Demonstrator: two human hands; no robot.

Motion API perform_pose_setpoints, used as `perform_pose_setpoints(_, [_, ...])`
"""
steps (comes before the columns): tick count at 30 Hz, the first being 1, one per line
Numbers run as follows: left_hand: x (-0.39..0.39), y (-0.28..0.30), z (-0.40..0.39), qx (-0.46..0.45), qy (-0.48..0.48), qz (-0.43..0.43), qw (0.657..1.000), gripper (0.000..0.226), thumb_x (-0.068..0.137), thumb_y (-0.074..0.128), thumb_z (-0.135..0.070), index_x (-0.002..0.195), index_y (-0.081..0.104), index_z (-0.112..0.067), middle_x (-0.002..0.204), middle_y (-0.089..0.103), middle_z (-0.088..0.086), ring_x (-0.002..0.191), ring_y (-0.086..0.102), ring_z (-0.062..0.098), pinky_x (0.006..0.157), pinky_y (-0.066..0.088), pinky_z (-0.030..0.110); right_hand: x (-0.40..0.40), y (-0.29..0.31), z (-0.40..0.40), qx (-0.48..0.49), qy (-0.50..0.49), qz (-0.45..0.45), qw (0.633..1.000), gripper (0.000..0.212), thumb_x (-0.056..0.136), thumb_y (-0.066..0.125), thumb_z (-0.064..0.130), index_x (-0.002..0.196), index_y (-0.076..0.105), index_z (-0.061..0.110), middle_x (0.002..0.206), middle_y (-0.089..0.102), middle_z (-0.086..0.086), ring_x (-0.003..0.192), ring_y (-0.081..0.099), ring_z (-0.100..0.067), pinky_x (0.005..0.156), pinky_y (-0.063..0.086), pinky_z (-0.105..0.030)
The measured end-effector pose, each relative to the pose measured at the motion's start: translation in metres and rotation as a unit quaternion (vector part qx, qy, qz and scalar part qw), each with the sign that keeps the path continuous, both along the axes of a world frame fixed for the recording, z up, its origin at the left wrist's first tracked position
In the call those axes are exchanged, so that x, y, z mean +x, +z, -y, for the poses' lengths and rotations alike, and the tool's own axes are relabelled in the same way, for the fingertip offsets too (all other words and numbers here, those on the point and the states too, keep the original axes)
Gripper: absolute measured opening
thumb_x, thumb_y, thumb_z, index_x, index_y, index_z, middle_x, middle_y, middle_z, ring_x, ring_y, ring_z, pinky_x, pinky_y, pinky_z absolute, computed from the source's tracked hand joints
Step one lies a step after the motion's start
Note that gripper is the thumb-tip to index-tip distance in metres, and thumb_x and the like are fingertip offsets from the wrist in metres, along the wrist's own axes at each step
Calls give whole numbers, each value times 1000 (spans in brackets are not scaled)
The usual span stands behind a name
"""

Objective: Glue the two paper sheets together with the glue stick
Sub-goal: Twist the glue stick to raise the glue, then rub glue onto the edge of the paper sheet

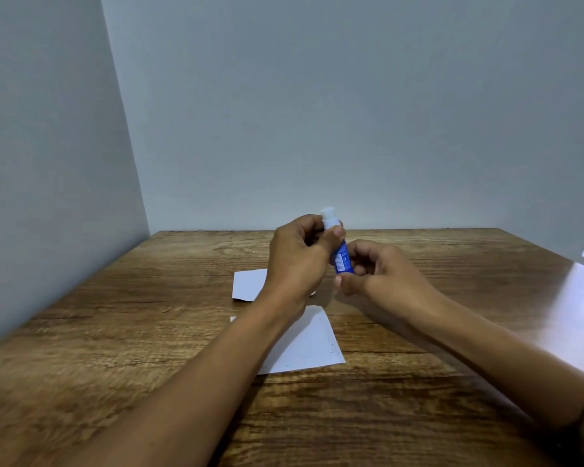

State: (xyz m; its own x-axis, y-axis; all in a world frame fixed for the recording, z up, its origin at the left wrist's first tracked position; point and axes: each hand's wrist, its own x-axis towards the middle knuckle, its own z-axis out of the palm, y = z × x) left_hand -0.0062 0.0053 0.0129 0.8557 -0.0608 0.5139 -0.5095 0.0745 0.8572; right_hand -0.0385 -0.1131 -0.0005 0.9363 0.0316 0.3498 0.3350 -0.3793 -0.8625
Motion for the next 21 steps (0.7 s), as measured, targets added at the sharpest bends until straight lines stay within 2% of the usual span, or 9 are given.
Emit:
perform_pose_setpoints(3, [0, 0, 1, 3, 1, 0, 1000, 16, 82, 62, -14, 71, 64, -25, 72, 65, -6, 70, 60, 7, 63, 50, 13, 0, 1, -1, 30, -2, -13, 999, 22, 79, 63, 0, 82, 64, 22, 67, 57, -4, 67, 53, -15, 78, 52, -40])
perform_pose_setpoints(6, [0, 0, -1, -1, -1, -8, 1000, 15, 81, 64, -15, 69, 64, -23, 68, 64, -5, 65, 60, 4, 60, 50, 14, -2, 1, -3, 90, 28, -36, 995, 23, 80, 60, -3, 85, 65, 18, 77, 60, -8, 72, 59, -17, 83, 54, -41])
perform_pose_setpoints(9, [0, 2, -3, -19, -34, -39, 998, 12, 81, 65, -14, 69, 65, -16, 58, 62, -6, 54, 57, 3, 55, 48, 16, -2, 1, -5, 136, 54, -49, 988, 13, 83, 60, 2, 92, 61, 11, 74, 60, -7, 64, 62, -16, 71, 54, -35])
perform_pose_setpoints(11, [0, 3, -4, -7, -52, -53, 997, 12, 82, 63, -15, 70, 64, -11, 55, 61, -7, 56, 55, 8, 60, 46, 23, -2, 0, -5, 155, 57, -53, 985, 10, 84, 60, 5, 93, 58, 9, 70, 60, -8, 57, 60, -17, 65, 52, -35])
perform_pose_setpoints(14, [2, 4, -6, -5, -88, -85, 992, 22, 87, 57, -24, 78, 65, -6, 69, 61, 4, 68, 53, 18, 68, 42, 31, -1, 0, -8, 200, 41, -40, 978, 12, 85, 59, 6, 96, 54, 10, 58, 61, -7, 45, 56, -16, 50, 47, -31])
perform_pose_setpoints(17, [8, 5, -13, -8, -69, -117, 991, 24, 91, 48, -30, 81, 63, -15, 84, 64, 3, 71, 54, 15, 64, 42, 25, 1, 7, -6, 268, 1, -17, 963, 15, 86, 57, 6, 99, 53, 12, 53, 60, -5, 40, 53, -14, 39, 43, -22])
perform_pose_setpoints(19, [17, 3, -20, 81, 26, -91, 992, 19, 92, 46, -23, 96, 63, -16, 101, 65, 2, 86, 59, 15, 78, 46, 29, 2, 12, -1, 292, -30, 8, 956, 13, 84, 57, 6, 94, 55, 14, 51, 58, -2, 39, 50, -13, 37, 40, -21])
perform_pose_setpoints(20, [23, -1, -25, 167, 87, -58, 980, 22, 92, 46, -17, 107, 61, -15, 112, 64, 3, 99, 59, 17, 88, 45, 31, 2, 14, 2, 291, -48, 23, 955, 12, 83, 57, 6, 92, 56, 14, 50, 57, -1, 39, 49, -13, 37, 39, -20])
perform_pose_setpoints(21, [28, -5, -30, 270, 138, -23, 953, 28, 90, 46, -12, 115, 59, -13, 120, 61, 5, 110, 55, 20, 95, 42, 32, 1, 15, 5, 284, -66, 37, 956, 12, 82, 57, 6, 92, 57, 14, 50, 56, 0, 39, 48, -12, 37, 38, -19])
